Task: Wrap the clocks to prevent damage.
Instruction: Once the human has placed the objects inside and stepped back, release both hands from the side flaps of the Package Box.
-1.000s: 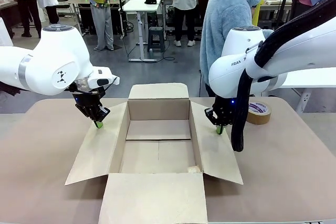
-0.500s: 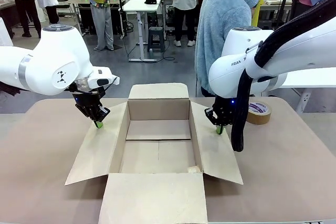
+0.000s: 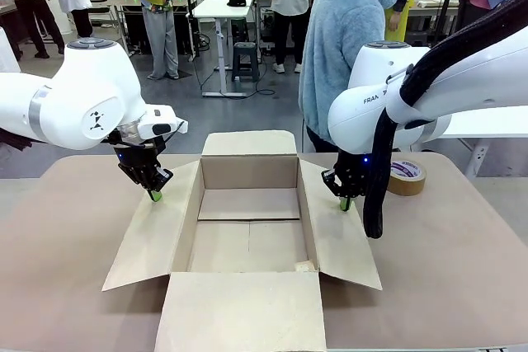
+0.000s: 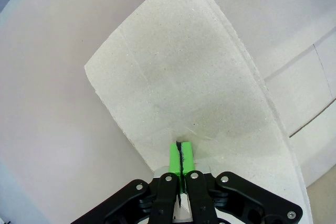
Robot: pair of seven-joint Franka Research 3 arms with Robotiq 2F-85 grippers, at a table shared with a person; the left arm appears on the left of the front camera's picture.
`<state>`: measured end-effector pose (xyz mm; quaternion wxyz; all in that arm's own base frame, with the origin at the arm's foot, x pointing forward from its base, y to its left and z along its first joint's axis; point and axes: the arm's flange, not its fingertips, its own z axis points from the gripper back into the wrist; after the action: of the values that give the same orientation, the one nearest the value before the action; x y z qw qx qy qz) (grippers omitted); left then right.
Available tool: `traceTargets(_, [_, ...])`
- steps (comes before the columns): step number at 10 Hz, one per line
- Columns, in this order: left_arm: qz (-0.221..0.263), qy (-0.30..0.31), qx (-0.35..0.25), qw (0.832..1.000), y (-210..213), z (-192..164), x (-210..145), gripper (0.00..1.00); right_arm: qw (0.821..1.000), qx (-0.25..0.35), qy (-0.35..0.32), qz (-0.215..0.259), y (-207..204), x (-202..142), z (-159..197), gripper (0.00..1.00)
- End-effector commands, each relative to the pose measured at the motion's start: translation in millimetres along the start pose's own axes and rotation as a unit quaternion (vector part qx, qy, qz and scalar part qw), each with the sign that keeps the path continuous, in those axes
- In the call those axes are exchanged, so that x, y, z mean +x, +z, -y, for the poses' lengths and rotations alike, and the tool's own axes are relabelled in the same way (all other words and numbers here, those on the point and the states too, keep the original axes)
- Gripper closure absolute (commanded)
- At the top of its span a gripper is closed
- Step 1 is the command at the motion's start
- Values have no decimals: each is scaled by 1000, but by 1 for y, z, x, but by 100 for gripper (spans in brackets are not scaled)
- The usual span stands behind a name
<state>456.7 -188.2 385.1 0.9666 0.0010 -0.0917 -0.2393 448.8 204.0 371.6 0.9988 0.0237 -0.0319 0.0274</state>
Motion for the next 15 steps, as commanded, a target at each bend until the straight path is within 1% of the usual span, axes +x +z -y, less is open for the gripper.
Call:
traceTargets(1, [0,1,1,1000,0,0,0,100,1000,-6,-9,-2,-2,-2,-1,99])
traceTargets(15, [0,1,1,1000,0,0,0,100,1000,-6,-9,-2,-2,-2,-1,99])
